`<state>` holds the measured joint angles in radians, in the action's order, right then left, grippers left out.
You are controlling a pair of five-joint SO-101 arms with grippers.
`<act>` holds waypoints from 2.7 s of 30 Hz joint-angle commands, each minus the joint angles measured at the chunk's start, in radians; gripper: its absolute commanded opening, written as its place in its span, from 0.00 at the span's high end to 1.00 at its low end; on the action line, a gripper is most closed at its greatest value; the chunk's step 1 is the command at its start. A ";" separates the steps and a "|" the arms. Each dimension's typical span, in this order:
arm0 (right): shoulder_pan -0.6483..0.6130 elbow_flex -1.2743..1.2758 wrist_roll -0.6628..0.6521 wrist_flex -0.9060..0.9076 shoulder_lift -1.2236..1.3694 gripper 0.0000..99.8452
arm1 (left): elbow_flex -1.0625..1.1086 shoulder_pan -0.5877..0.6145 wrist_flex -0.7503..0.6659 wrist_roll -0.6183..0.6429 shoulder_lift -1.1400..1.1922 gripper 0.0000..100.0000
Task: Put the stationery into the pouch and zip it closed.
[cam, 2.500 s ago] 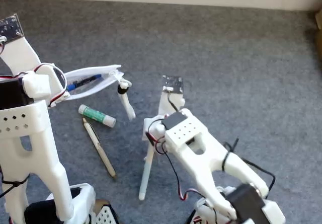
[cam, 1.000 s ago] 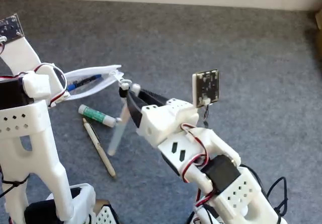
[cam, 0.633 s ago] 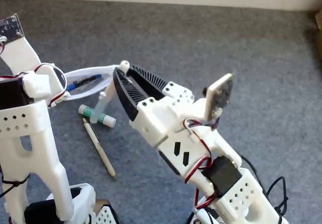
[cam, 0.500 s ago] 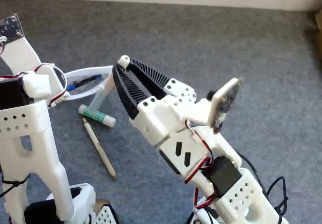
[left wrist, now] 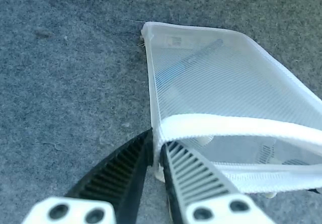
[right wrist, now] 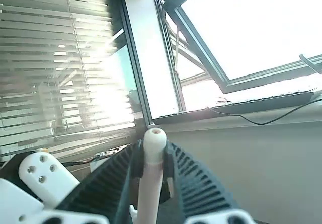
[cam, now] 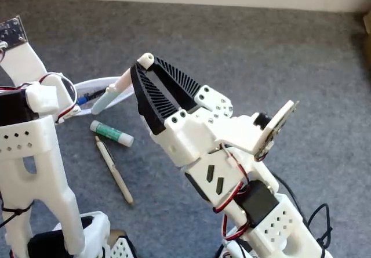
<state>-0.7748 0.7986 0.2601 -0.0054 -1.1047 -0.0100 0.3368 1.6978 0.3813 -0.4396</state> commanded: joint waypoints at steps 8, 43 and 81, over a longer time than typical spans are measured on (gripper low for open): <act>0.087 -0.065 -0.014 -0.068 0.193 1.00 | 0.001 0.012 -0.017 0.003 -0.010 0.99; -0.090 0.188 -0.611 -0.223 0.302 0.99 | 0.002 0.012 -0.020 0.002 -0.008 0.99; -0.088 0.050 -0.391 0.611 -0.007 0.80 | -0.022 0.222 -0.110 -0.011 -0.010 0.99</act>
<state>-0.8531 0.9413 -0.1619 0.5393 -1.0848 -0.0100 0.5025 1.6164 0.3798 -0.4319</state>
